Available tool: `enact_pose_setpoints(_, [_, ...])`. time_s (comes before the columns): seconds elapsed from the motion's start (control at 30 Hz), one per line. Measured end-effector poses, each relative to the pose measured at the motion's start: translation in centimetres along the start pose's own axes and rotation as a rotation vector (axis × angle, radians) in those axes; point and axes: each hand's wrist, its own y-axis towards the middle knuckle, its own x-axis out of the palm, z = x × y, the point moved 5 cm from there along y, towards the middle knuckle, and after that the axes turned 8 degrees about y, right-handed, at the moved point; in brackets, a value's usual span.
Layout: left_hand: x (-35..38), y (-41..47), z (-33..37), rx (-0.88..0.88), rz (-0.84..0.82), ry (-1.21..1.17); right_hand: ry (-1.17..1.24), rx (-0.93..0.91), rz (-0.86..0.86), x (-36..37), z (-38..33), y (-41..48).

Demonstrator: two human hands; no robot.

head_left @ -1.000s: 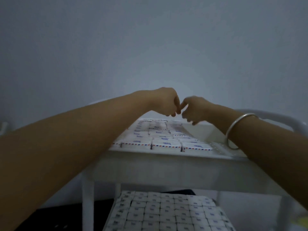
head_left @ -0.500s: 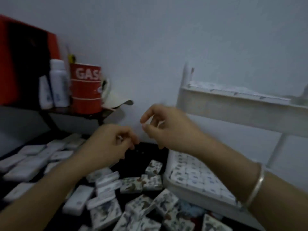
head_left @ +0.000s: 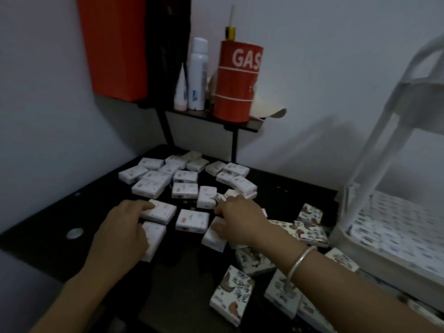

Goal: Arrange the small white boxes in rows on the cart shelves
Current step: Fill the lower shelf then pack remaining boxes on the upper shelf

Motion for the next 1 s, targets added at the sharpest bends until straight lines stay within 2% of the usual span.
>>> enact_pose_setpoints(0.07, [0.5,-0.5,-1.1,-0.091,-0.058,-0.002,-0.096,0.045,-0.05,0.9,0.0,0.2])
enact_pose_setpoints(0.2, [1.1,-0.7,-2.6,-0.188,-0.209,-0.043,-0.029,0.11,-0.134,2.0,0.5,0.2])
enact_pose_setpoints(0.3, [1.2,-0.4,-2.8,-0.193,-0.299,-0.063,0.036,0.078,-0.16,1.8,0.6,0.1])
enact_pose_setpoints(0.47, [1.6,0.1,-2.1,-0.15,-0.412,-0.07,0.174,0.03,-0.081,0.7,0.2,-0.1])
enact_pose_setpoints(0.67, [1.8,0.0,0.0,-0.145,-0.361,-0.232,-0.029,-0.118,-0.045,0.2,-0.9,-1.2])
enact_pose_setpoints(0.73, [1.6,0.1,1.2,-0.116,-0.322,-0.333,0.041,-0.092,-0.06,-0.2,-0.6,-1.6])
enact_pose_setpoints(0.8, [1.0,0.6,2.8,-0.037,-0.26,-0.392,0.209,-0.047,-0.044,-1.5,0.2,-2.3])
enact_pose_setpoints(0.87, [0.0,1.4,5.1,0.046,-0.213,-0.449,0.297,-0.035,0.022,-4.1,1.4,-3.4])
enact_pose_setpoints(1.0, [-1.4,3.0,11.9,0.22,-0.247,-0.557,0.327,-0.017,0.216,-11.2,5.4,-7.2])
